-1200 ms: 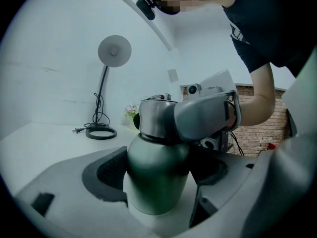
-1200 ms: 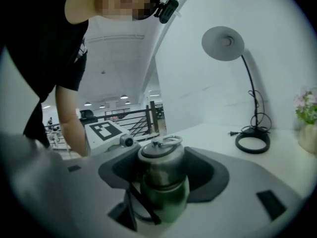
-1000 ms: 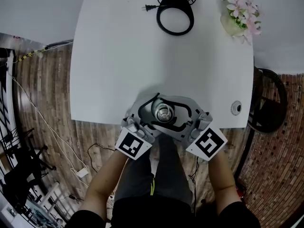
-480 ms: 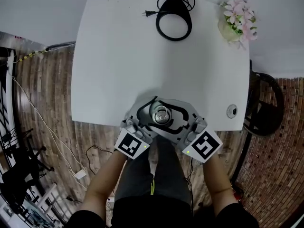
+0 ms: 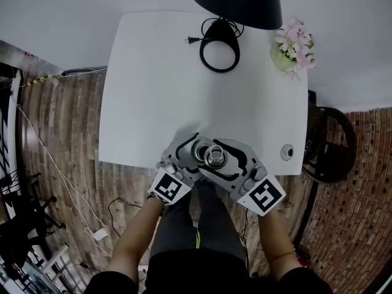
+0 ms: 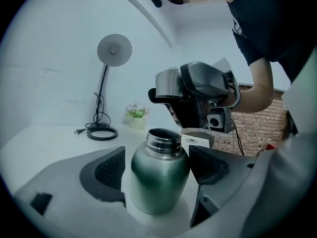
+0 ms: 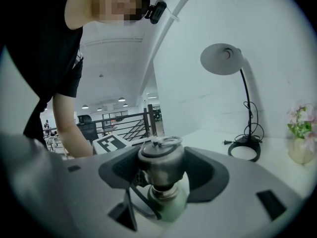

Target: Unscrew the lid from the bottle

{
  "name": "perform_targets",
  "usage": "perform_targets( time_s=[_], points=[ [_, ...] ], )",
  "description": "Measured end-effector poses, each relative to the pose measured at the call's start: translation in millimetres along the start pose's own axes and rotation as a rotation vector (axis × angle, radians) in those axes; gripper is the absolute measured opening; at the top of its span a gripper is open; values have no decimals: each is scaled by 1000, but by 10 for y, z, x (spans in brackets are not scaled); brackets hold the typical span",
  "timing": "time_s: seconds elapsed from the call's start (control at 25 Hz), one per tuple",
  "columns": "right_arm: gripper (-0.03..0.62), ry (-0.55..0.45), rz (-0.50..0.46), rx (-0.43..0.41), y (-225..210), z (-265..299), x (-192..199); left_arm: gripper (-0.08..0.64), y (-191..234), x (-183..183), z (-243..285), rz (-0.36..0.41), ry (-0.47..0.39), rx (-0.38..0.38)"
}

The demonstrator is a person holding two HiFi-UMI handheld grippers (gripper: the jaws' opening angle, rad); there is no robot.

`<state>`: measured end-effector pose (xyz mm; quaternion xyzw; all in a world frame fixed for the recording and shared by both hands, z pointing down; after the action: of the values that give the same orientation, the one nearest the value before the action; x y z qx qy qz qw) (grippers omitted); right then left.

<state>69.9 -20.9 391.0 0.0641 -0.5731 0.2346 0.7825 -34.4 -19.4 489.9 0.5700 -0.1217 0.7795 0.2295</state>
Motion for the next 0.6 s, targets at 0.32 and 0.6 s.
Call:
perform_targets(
  time_s=[0.32, 0.6],
  points=[
    [276, 11, 7, 79, 13, -283, -182, 390, -105, -147, -182, -11, 29, -1],
    [276, 29, 91, 197, 25, -517, -239, 390, -150, -405, -517, -34, -6, -72]
  ],
)
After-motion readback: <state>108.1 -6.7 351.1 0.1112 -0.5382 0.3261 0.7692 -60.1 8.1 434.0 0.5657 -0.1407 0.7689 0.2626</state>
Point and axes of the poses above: the fingertips, and each gripper's own axes: z forward along the fingers, y to its left, x out of its underside, the point moved 8 cm from there along -z, backward along the fingers, and after that the axes turned 6 degrees about y, right-handed, at the moved point
